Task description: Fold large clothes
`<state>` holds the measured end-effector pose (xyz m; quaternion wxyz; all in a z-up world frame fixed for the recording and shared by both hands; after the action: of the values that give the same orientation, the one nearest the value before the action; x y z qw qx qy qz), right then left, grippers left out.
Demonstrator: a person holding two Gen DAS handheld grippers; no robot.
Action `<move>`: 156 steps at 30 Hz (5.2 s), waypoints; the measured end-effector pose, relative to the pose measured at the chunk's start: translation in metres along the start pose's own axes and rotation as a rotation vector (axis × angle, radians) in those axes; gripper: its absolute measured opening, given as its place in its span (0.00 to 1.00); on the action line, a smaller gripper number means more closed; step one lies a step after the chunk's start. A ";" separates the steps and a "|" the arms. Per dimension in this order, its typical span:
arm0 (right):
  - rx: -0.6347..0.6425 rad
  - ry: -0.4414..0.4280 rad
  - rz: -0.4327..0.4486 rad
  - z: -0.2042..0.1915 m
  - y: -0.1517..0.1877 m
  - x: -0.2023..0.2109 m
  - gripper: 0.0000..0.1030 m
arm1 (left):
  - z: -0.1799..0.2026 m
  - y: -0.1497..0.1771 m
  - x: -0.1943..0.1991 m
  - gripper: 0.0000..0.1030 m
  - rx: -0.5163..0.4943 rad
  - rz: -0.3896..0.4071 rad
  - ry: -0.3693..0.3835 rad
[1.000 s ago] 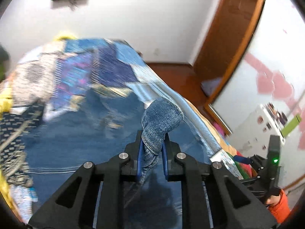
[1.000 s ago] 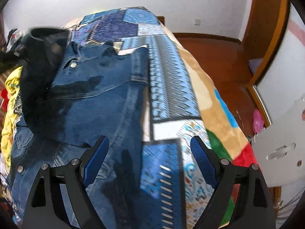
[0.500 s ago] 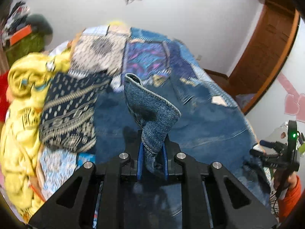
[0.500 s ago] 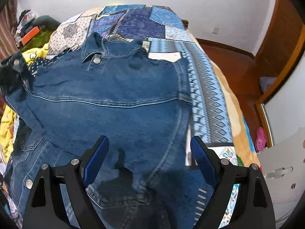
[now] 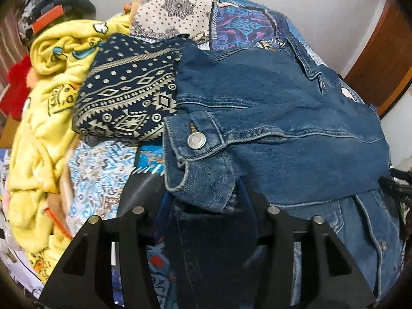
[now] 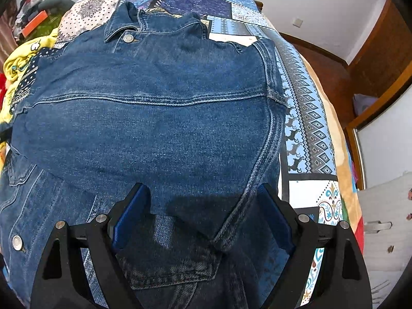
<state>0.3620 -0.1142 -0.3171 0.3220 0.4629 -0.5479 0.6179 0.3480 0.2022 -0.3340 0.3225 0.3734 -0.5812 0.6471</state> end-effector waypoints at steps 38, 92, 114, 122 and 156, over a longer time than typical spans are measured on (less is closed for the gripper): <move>-0.199 -0.118 0.015 0.043 0.131 0.080 0.83 | 0.002 0.146 0.079 0.80 0.168 -0.107 0.197; -0.194 -0.293 0.316 0.011 -0.127 0.081 0.07 | -0.007 -0.120 0.074 0.10 0.203 0.237 0.189; 0.025 -0.163 0.157 0.010 -0.130 -0.017 0.09 | -0.026 -0.100 -0.088 0.16 0.179 -0.018 0.095; -0.003 -0.121 0.158 0.028 -0.126 0.006 0.53 | -0.024 -0.098 -0.082 0.20 0.099 -0.048 0.041; 0.197 -0.169 0.089 -0.069 -0.059 -0.007 0.79 | 0.015 -0.077 -0.055 0.81 -0.105 -0.037 -0.071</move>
<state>0.4028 -0.0349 -0.2995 0.2000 0.5181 -0.5298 0.6410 0.4433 0.1971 -0.3407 0.3328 0.3896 -0.6183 0.5959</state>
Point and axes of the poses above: each gripper's, at about its wrist camera, not at the fingertips, and x roughly against the way its jaws point, z to its right, y to its underside, the point moved 9 cm from there along -x, roughly the way its jaws point, and after that the axes turned 8 degrees about -x, right-handed, at the moved point
